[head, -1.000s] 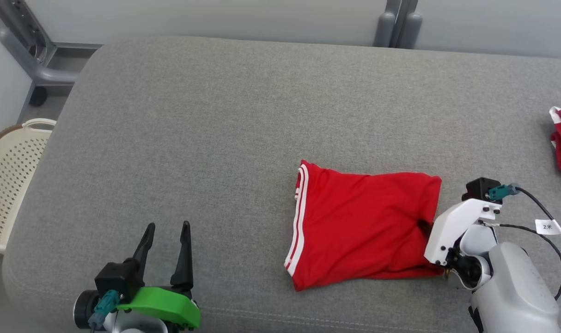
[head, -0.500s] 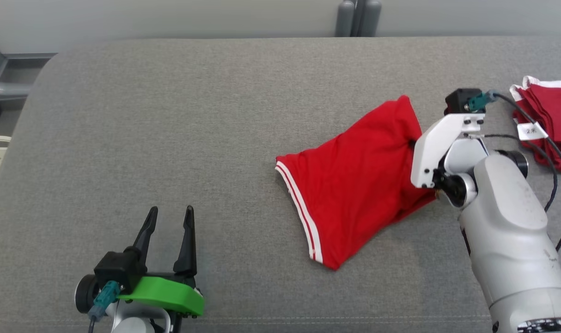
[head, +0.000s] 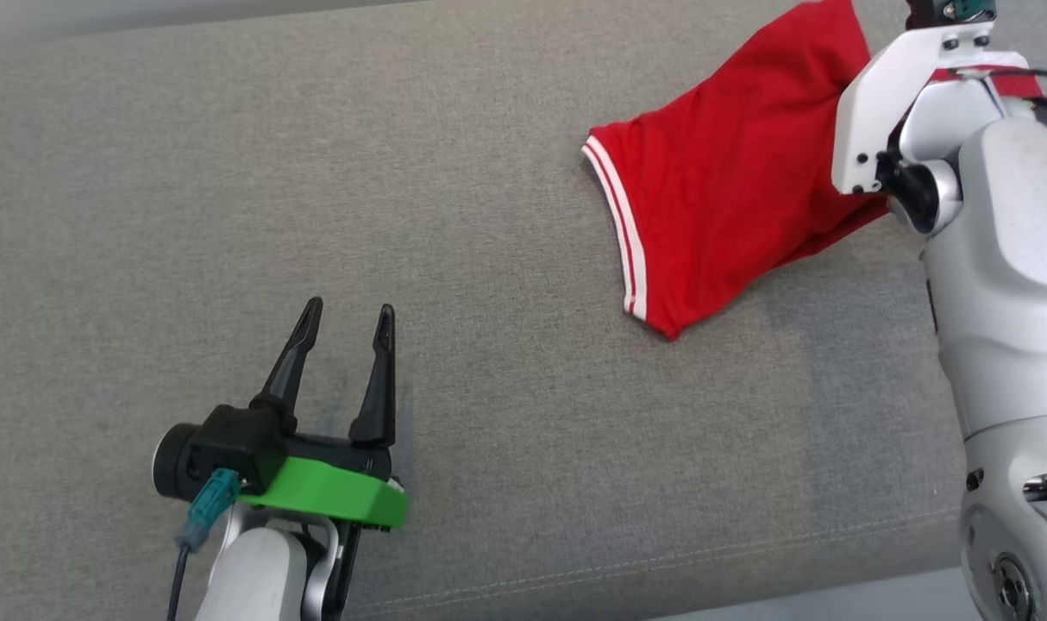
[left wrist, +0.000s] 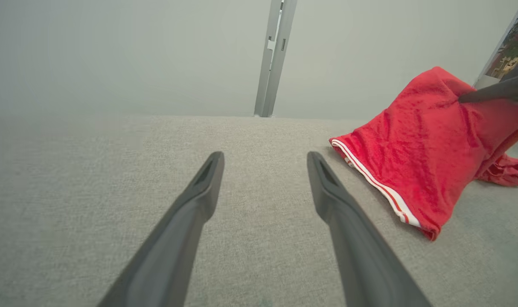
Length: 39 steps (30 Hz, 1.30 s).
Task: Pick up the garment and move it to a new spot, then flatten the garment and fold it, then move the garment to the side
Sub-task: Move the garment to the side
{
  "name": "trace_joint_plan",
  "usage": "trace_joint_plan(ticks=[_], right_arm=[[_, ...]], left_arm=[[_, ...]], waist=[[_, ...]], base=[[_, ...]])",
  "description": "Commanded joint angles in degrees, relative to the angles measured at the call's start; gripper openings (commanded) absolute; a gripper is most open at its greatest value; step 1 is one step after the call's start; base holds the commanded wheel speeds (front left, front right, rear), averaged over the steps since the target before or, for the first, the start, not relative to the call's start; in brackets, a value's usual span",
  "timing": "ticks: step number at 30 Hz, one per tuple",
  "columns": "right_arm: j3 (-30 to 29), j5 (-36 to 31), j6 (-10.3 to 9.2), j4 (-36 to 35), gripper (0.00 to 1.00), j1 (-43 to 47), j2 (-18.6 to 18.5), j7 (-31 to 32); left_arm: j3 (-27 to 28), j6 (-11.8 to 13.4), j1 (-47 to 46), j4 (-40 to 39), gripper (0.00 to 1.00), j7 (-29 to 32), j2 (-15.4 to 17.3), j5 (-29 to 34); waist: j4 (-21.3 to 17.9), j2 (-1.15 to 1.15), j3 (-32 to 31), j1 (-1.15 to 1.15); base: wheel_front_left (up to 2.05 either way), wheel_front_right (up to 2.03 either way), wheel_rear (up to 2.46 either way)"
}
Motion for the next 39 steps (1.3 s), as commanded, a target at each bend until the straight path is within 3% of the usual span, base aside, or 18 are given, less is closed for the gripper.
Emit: trace_joint_plan(ticks=[1, 12, 24, 29, 36, 38, 39], right_arm=[[-0.2, -0.36, -0.07, -0.32, 0.0, -1.79, -0.72, 0.18], [0.08, -1.09, -0.07, -2.7, 0.0, -6.81, -6.69, 1.84], [1.62, -3.29, -0.08, -4.28, 0.0, -9.5, -14.8, 1.84], [-4.5, -7.37, -0.08, -3.32, 0.0, -8.52, -18.31, -0.19], [-13.28, -14.84, -0.09, -2.53, 0.0, -5.63, -19.99, -4.97], [-15.8, -16.95, -0.08, -2.36, 0.09, -4.68, -19.77, -5.8], [-16.93, -17.81, -0.08, -2.28, 0.23, -4.16, -19.5, -6.03]], left_arm=[[-0.39, -0.28, -1.41, -0.6, 1.0, -0.02, 0.17, 0.57], [-2.53, -1.16, -3.82, -1.53, 1.0, -0.02, 0.5, 1.58], [-4.88, -1.55, -5.18, -0.88, 1.0, -0.02, 1.56, 1.4], [-6.2, -1.65, -6.09, -0.66, 1.0, -0.02, 2.19, 1.64], [-8.2, -1.61, -5.96, -0.29, 1.0, 0.0, 2.92, 1.45], [-8.68, -1.62, -6.0, -0.49, 1.0, 0.07, 3.07, 1.26], [-8.88, -1.62, -5.99, -0.56, 1.0, 0.11, 3.13, 1.18]], waist=[[-3.75, 0.0, 3.79, 0.0], [-7.17, 0.0, 8.0, 0.0], [-5.14, 0.0, 10.79, 0.0], [-2.76, 0.0, 12.23, 0.0], [0.72, 0.0, 13.44, 0.0], [1.61, 0.0, 14.0, 0.0], [2.02, 0.0, 14.21, 0.0]], base=[[0.0, 0.0, 0.0], [0.0, 0.0, 0.0], [0.0, 0.0, 0.0], [0.0, 0.0, 0.0], [0.0, 0.0, 0.0], [0.0, 0.0, 0.0], [0.0, 0.0, 0.0]])
